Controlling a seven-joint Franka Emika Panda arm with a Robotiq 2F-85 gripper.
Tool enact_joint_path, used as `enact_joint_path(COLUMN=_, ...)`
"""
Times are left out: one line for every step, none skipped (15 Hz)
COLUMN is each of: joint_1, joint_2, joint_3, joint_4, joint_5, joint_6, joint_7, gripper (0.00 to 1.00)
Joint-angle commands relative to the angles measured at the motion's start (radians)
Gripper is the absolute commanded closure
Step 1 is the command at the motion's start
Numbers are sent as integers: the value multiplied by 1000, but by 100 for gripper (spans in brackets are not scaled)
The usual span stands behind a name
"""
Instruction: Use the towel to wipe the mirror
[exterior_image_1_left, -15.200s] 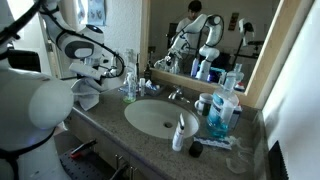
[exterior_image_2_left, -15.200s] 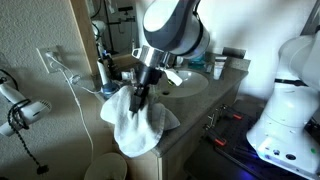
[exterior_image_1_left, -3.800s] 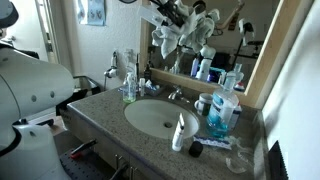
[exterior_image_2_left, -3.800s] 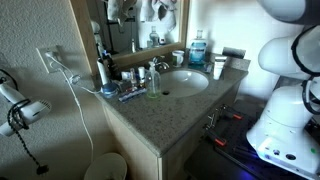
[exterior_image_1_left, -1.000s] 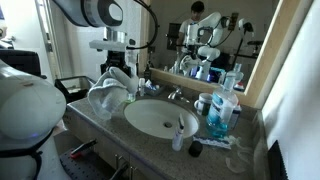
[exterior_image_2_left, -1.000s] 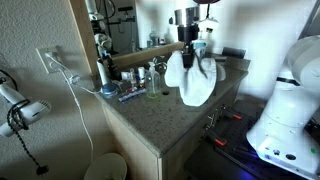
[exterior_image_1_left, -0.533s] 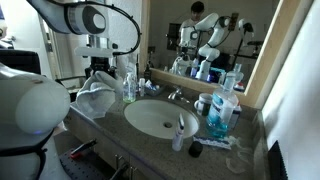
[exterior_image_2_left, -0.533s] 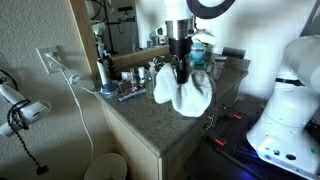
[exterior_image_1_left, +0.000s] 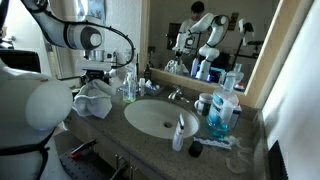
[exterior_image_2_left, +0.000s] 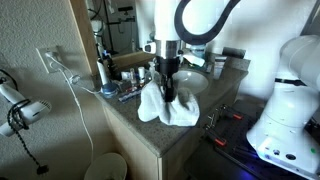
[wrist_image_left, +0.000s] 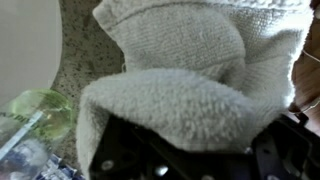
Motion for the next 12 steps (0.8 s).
enact_joint_path(joint_1=18, joint_2=76, joint_3=-3, joint_4=19, joint_5=76, joint_6=74, joint_7=-95, gripper=71)
enact_joint_path(joint_1=15, joint_2=86, joint_3=0, joint_4=21, joint_5=87, joint_6=84, joint_7=-109, gripper=69)
enact_joint_path(joint_1=12, joint_2=93, joint_3=1, joint_4=23, joint_5=98, joint_6=92, joint_7=-124, gripper=63)
enact_joint_path(joint_1=9, joint_2=98, joint_3=4, joint_4=25, joint_5=104, joint_6=96, joint_7=-134, gripper=55)
enact_joint_path(joint_1=7, joint_2=100, joint_3=5, joint_4=27, joint_5=109, joint_6=95, joint_7=-143, gripper=48)
enact_joint_path(joint_1=3, joint_2=99, joint_3=7, joint_4=30, joint_5=110, joint_6=93, joint_7=-145, gripper=41)
enact_joint_path(joint_1=1, joint_2=96, joint_3=7, joint_4=32, joint_5=112, joint_6=89, joint_7=-147, gripper=32)
enact_joint_path(joint_1=0, joint_2=92, joint_3=6, joint_4=37, joint_5=118, joint_6=83, joint_7=-156, gripper=26)
enact_joint_path(joint_1=0, joint_2=89, joint_3=5, joint_4=40, joint_5=123, joint_6=79, joint_7=-155, gripper=18)
enact_joint_path(joint_1=-1, joint_2=82, joint_3=5, joint_4=43, joint_5=124, joint_6=78, joint_7=-154, gripper=11)
enact_joint_path(joint_1=-1, joint_2=77, joint_3=4, joint_4=47, joint_5=129, joint_6=74, joint_7=-158, gripper=4)
enact_joint_path(joint_1=-2, joint_2=68, joint_3=2, joint_4=50, joint_5=132, joint_6=70, joint_7=-159, gripper=0)
